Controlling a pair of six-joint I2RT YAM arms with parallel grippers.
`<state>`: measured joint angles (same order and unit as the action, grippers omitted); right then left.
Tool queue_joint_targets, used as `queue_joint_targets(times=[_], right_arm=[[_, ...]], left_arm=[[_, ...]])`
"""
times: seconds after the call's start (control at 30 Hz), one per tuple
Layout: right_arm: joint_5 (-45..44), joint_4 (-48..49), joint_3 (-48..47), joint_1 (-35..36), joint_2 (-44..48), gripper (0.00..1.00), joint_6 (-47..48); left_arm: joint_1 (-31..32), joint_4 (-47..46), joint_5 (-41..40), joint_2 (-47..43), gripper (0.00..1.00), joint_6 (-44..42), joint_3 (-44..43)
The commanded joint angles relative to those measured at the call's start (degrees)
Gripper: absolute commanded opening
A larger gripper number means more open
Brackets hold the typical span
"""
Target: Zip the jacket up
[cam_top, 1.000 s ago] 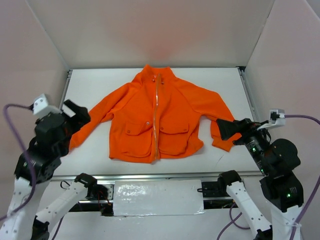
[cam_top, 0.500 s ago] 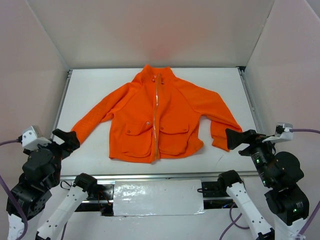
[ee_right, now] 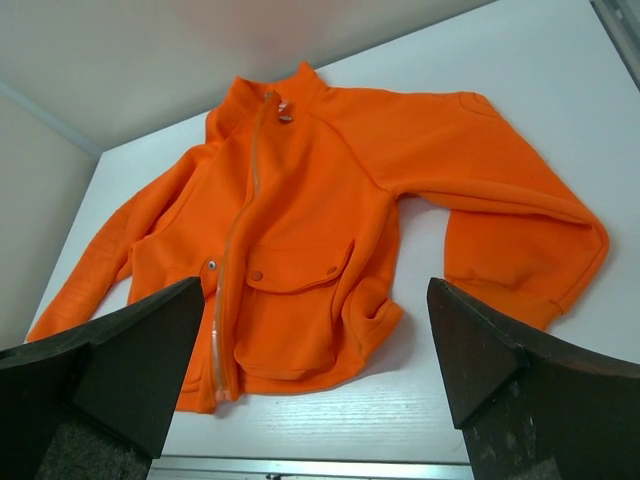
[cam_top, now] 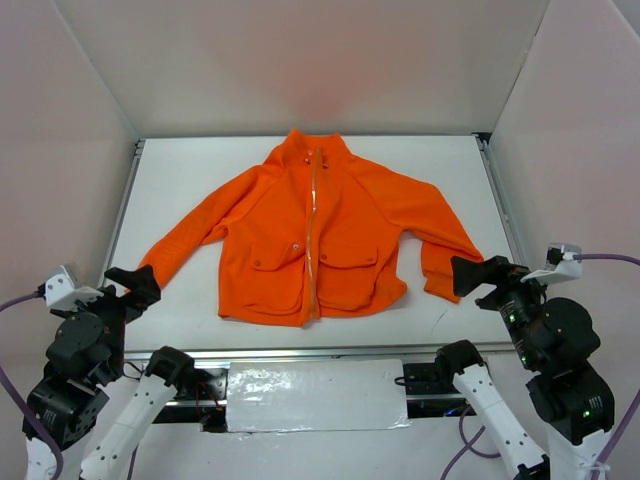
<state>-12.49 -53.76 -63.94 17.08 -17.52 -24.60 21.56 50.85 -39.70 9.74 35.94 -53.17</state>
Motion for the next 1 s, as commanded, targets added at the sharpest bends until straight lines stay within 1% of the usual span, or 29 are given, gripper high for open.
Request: queue_joint_targets(times=[0.0,0.13,0.37,0.47,0.63,0.83,0.97], right_arm=[[-1.8,0.2,1.1,0.5,-0.2,1.00,-0.1],[-1.0,0.7,2.0,0.5,-0.7,1.00,-0.7],[-1.5,0.0,0.8,0.5,-1.6,1.00,-1.0],[-1.4,0.6,2.1,0.5,-0.9,1.00,-1.2],[-1.5,0.7,2.1,0.5,-0.5,1.00,-1.2],[-1.1,0.8,2.3,0.5,-0.4,1.00,-1.6],[0.0,1.0,2.9,0.5,-0.7,1.00,-2.0]], left_arm=[[-0.1,-4.2,1.6,-0.9,0.99,-2.0,0.4],[-0.1,-3.5,1.6,0.4,0.99,-1.0,0.2],[-0.1,-4.0,1.4,-0.1,0.99,-1.3,0.6],[-0.1,-3.7,1.5,0.5,0.99,-1.1,0.5],[-0.1,-4.4,1.5,-0.9,0.99,-1.4,1.0],[-0.1,-4.2,1.6,0.1,0.99,-1.3,1.0],[-0.1,-4.4,1.5,-1.0,0.99,-1.3,1.1]])
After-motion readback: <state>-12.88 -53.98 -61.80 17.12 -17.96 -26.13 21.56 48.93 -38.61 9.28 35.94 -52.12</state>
